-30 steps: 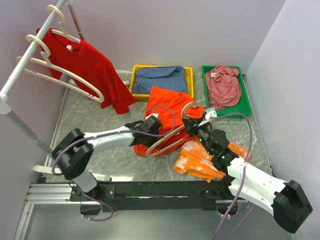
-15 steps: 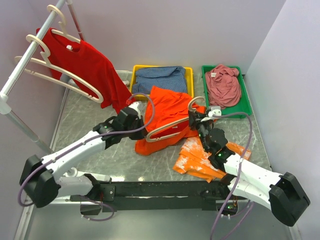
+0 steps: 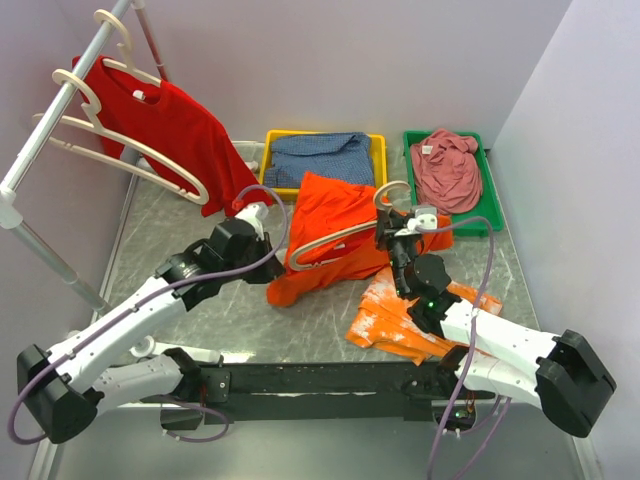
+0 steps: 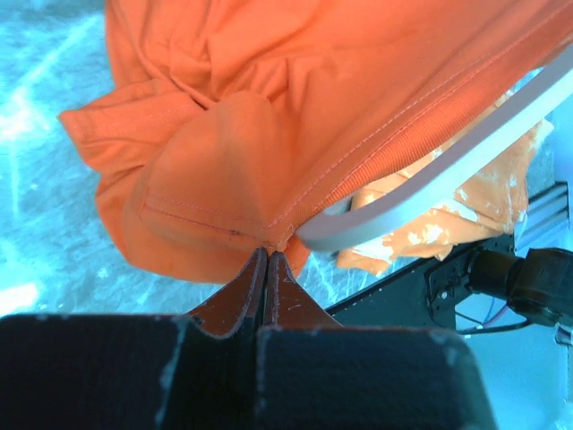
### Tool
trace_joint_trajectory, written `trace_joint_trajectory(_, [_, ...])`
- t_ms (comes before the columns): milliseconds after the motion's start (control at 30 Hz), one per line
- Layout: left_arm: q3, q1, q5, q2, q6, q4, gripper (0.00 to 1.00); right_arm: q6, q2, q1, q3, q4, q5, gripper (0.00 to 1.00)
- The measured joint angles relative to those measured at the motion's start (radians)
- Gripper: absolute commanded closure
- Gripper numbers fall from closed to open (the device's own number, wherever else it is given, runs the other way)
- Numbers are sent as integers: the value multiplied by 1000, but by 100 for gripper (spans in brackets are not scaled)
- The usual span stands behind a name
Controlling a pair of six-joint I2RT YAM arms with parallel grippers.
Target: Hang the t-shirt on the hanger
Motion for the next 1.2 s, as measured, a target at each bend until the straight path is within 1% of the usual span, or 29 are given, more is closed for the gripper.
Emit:
trace_joint_trajectory(133, [46, 2, -25, -20, 0, -42, 99, -42, -1, 6, -2, 26, 2, 100])
trace_joint_trajectory(333, [171, 4, -17, -32, 0, -66, 99, -118, -3, 26, 22, 25, 14, 100])
trace_joint_trajectory(433, [253, 4, 14, -30, 1, -75, 99, -157, 5, 42, 93, 4, 21, 100])
trace_joint_trajectory(567, [373, 6, 51, -5, 2, -87, 99, -204, 39, 58, 239, -24, 37, 100])
trace_joint_trajectory(733, [599, 6, 90, 66, 9, -120, 99, -267, 97, 68, 459, -81, 63, 100])
trace_joint_trajectory(900, [914, 7, 92, 179, 39, -163, 99, -331, 118, 90, 630, -113, 45, 100])
trace_joint_trajectory(1033, [1140, 7, 92, 269, 65, -180, 97, -392, 117, 142, 764, -143, 5, 100])
trace_joint_trajectory(1167, [1274, 7, 106, 333, 88, -180, 97, -404, 69, 169, 829, -186, -65, 100])
trace_joint_trajectory(1200, [1296, 7, 117, 347, 97, -187, 94, -403, 48, 170, 827, -199, -81, 100])
